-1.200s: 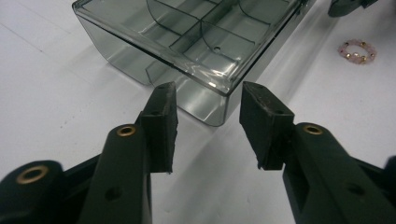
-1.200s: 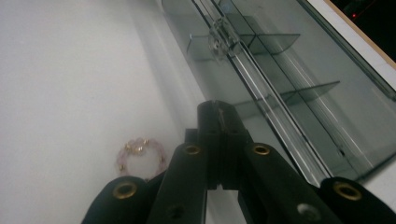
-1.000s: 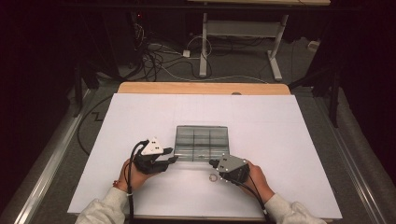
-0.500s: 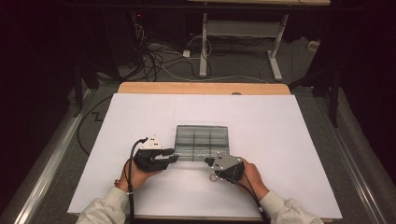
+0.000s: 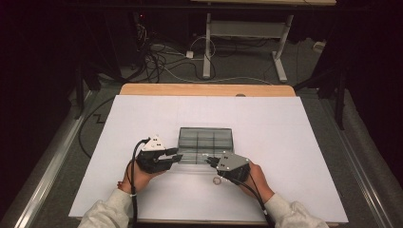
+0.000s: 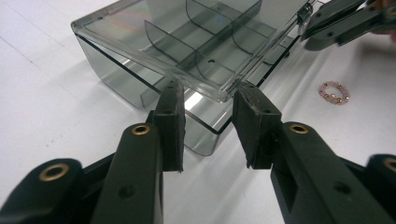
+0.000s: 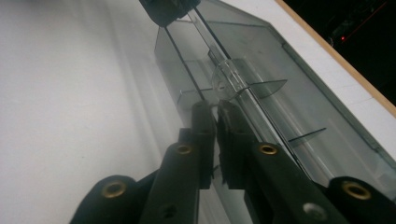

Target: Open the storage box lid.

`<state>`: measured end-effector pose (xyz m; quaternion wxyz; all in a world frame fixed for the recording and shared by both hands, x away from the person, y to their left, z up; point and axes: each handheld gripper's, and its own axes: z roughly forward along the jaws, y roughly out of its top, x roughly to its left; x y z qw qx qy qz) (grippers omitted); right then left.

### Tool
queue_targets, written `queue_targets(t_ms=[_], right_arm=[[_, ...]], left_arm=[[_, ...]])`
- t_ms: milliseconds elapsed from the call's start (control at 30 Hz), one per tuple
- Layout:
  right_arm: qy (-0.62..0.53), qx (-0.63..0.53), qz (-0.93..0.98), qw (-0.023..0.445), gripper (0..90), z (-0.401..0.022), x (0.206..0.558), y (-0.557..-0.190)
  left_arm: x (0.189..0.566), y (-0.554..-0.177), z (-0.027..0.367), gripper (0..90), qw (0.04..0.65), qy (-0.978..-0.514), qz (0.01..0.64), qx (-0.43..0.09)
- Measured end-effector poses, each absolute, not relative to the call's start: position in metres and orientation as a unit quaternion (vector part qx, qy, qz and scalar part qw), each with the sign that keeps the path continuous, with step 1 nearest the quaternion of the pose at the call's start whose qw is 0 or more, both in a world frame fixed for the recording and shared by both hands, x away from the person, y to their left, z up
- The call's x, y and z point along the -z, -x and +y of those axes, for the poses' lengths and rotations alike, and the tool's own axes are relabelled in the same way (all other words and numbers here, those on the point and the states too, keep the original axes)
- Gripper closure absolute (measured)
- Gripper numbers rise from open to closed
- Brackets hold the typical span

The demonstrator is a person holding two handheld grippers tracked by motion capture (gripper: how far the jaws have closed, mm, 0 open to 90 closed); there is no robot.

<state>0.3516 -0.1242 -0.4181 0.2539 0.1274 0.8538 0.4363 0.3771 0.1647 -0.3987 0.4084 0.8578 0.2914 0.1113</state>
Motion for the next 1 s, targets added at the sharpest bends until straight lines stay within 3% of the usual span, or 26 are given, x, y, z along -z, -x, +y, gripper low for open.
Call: queue_targets(t_ms=[200,533,700,767,800,1000], right_arm=[[-0.122,-0.464,0.829,0.288,65.6,-0.145,0.400,-0.341],[-0.153,-0.438,0.814,0.349,46.8,-0.175,0.401,-0.352],[-0.170,-0.431,0.809,0.362,49.0,-0.179,0.405,-0.361],[-0.170,-0.430,0.808,0.365,52.9,-0.179,0.406,-0.363],[-0.169,-0.429,0.805,0.374,58.9,-0.178,0.407,-0.366],[-0.171,-0.416,0.804,0.390,70.5,-0.178,0.407,-0.373]], left_arm=[[0.396,-0.378,0.165,62.8,0.414,-0.855,0.290,-0.116],[0.392,-0.378,0.164,62.7,0.419,-0.850,0.290,-0.130],[0.389,-0.379,0.164,62.8,0.423,-0.848,0.286,-0.140],[0.388,-0.379,0.163,62.8,0.418,-0.850,0.283,-0.149],[0.387,-0.379,0.162,62.8,0.415,-0.851,0.284,-0.155],[0.384,-0.380,0.158,62.7,0.389,-0.853,0.279,-0.208]])
